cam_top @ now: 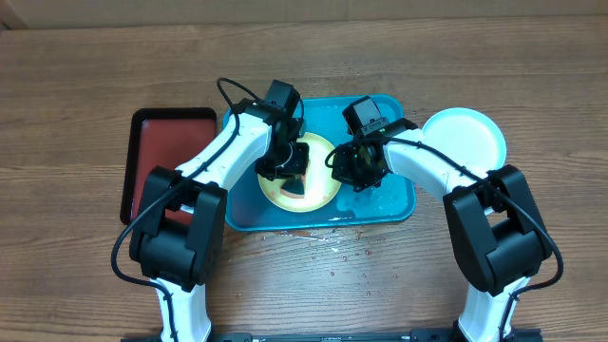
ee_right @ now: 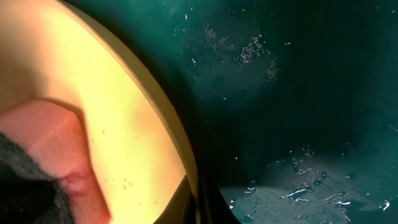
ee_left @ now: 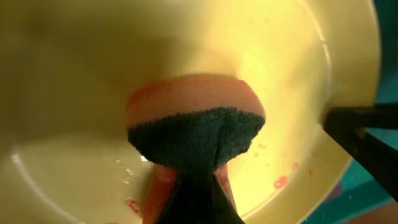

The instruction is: Clean dirty plates on tray and stack at the side

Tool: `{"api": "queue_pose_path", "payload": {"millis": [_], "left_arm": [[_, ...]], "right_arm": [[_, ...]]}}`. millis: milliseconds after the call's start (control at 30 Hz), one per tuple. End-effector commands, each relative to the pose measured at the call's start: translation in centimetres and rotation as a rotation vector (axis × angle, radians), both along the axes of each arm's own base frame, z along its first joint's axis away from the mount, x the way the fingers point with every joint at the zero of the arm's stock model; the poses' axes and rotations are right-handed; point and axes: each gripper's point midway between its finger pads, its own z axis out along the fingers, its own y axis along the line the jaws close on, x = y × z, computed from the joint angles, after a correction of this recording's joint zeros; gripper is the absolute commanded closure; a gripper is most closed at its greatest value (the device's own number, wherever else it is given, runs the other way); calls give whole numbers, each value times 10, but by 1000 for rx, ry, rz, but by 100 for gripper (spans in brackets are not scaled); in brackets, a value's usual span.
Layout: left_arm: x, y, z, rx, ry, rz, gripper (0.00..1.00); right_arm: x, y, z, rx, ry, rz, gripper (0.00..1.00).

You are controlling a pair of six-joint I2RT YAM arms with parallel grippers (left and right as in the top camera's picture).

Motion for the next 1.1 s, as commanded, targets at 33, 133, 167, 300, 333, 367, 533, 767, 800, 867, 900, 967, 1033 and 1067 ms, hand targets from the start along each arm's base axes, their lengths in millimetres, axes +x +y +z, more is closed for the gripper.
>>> {"api": "queue_pose_path", "payload": {"millis": [33,133,167,300,333,367,533,767,800,867,900,967,1033,1067], "left_arm": [[-6,0,-7,12,9,-47,96],[3,23,-12,151,-26,52,96],[7,30,-12,192,-42,75,96],[19,56,-11,338,-109,147,96],[22,61,-10,368,-125,159,96],[25,67,-8,397,-141,170,96],[37,79,1,477,-208,205,96],[59,68,19,436,-274,223,96],[61,62,19,401,-275,222,96],[62,46,18,313,-259,212,96],[60,37,17,263,-244,201,96],[57,23,16,186,-217,189,96],[52,10,16,119,-184,174,96],[49,6,16,94,-168,167,96]], "right_arm": [[-1,-7,-10,-23,16,-26,96],[-1,-7,-10,-23,16,-26,96],[-1,-7,-10,-23,16,-26,96],[-1,-7,-10,-23,16,-26,96],[-1,-7,-10,-23,16,-26,96],[-1,-7,-10,-23,16,-26,96],[-1,-8,-10,-24,18,-26,96],[-1,-8,-10,-25,19,-26,96],[-1,-8,-10,-25,19,-26,96],[-1,-8,-10,-25,19,-26,96],[-1,-8,-10,-25,19,-26,96],[-2,-8,-10,-25,20,-26,96],[-3,-8,-11,-27,23,-23,96],[-3,-8,-11,-28,22,-15,96]]}}
